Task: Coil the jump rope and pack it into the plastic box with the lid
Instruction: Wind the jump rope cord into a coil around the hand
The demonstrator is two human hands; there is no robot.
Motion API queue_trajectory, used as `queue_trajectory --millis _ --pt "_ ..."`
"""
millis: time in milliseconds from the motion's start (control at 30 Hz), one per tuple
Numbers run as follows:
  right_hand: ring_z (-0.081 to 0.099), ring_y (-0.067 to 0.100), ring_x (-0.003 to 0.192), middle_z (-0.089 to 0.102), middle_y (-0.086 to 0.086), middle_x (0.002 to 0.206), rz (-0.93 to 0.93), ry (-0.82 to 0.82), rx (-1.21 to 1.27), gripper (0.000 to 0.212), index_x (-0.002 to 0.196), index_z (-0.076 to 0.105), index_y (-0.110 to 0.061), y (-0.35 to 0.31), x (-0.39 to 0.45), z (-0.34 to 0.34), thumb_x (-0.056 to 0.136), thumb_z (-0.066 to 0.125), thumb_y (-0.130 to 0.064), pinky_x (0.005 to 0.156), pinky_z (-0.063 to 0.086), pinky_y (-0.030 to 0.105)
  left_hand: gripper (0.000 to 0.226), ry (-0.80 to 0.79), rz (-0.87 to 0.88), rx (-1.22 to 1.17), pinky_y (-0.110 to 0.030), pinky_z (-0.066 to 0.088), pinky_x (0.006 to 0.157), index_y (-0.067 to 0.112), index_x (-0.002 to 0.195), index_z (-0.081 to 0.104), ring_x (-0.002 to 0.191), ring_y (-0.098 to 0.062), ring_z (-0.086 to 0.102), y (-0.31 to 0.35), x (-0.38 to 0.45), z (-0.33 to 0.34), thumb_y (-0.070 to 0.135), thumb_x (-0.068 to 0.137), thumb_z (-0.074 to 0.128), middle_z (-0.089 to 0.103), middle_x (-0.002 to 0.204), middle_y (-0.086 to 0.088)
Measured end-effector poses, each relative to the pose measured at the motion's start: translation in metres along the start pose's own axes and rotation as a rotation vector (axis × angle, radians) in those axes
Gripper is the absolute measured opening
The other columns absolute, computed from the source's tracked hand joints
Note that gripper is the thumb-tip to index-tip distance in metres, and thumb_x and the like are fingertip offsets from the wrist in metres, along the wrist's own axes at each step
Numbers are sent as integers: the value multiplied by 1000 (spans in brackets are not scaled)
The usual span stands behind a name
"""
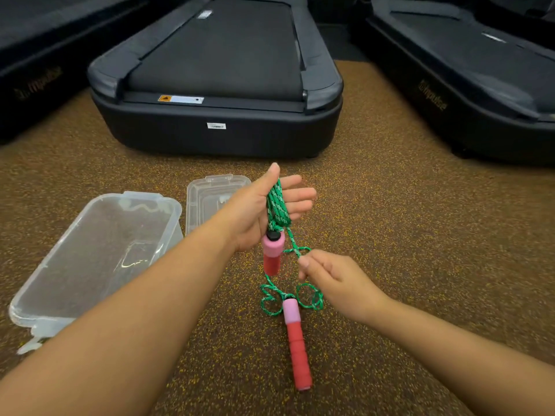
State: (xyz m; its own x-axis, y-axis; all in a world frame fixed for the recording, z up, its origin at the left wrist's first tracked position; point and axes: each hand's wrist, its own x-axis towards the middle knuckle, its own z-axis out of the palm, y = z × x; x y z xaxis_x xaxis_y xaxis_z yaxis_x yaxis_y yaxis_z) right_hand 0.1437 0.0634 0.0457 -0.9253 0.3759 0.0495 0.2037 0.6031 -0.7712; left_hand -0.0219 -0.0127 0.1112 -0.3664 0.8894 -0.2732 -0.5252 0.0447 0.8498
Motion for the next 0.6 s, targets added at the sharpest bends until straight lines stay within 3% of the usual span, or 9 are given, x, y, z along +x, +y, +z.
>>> queue_trajectory --millis 133,233,300,333,400,433,533,600 --pt "49 2 60 52 -11 61 -99 -62 -64 28 77 60 -30 -18 -2 -6 93 41 -43 64 42 33 82 29 -85 103 -31 53 84 7 134 45 89 -20 72 -3 3 -2 67 90 12 71 109 -15" --pt "55 7 62 60 -4 64 -156 -52 -23 34 81 62 -25 -32 -1 -14 91 41 -50 63 47 39 102 -14 -173 213 -36 49 89 4 135 44 95 -27 69 -5 1 -2 77 81 -2 70 107 -20" --pt "65 24 83 69 7 79 -188 -8 47 30 80 62 -24 -39 3 -22 92 44 -44 74 50 46 110 -92 -225 265 -33 52 82 0 120 59 83 -27 70 -5 -3 0 79 78 -5 71 91 -22" --pt "66 29 88 70 11 81 -195 9 84 28 79 62 -22 -42 6 -27 94 46 -39 77 50 47 111 -128 -245 291 -27 54 69 0 98 70 68 -24 69 -5 -5 1 79 78 -5 70 74 -20" --pt "69 20 81 69 7 73 -209 40 154 25 79 62 -15 -47 11 -38 96 50 -29 76 53 38 108 -197 -287 326 -18 49 49 3 55 69 43 -19 60 -5 -9 1 77 79 -6 62 49 -12" --pt "69 14 76 69 5 71 -205 64 167 26 79 62 -11 -48 13 -44 95 52 -28 73 53 32 109 -241 -310 339 -20 49 49 3 53 67 41 -20 59 -4 -9 0 79 77 -6 61 47 -12" --pt "59 7 62 66 -4 66 -164 159 122 28 75 62 -13 -47 20 -57 91 55 -36 62 48 21 118 -404 -384 373 -31 51 61 -7 80 67 47 -26 61 -4 -7 -6 86 69 -5 63 53 -15" --pt "50 -1 59 59 -18 62 -142 194 84 25 72 61 -21 -42 24 -58 92 56 -36 58 39 15 119 -456 -418 384 -27 51 56 -5 81 69 44 -24 60 -3 -7 -7 87 67 -5 61 49 -13"
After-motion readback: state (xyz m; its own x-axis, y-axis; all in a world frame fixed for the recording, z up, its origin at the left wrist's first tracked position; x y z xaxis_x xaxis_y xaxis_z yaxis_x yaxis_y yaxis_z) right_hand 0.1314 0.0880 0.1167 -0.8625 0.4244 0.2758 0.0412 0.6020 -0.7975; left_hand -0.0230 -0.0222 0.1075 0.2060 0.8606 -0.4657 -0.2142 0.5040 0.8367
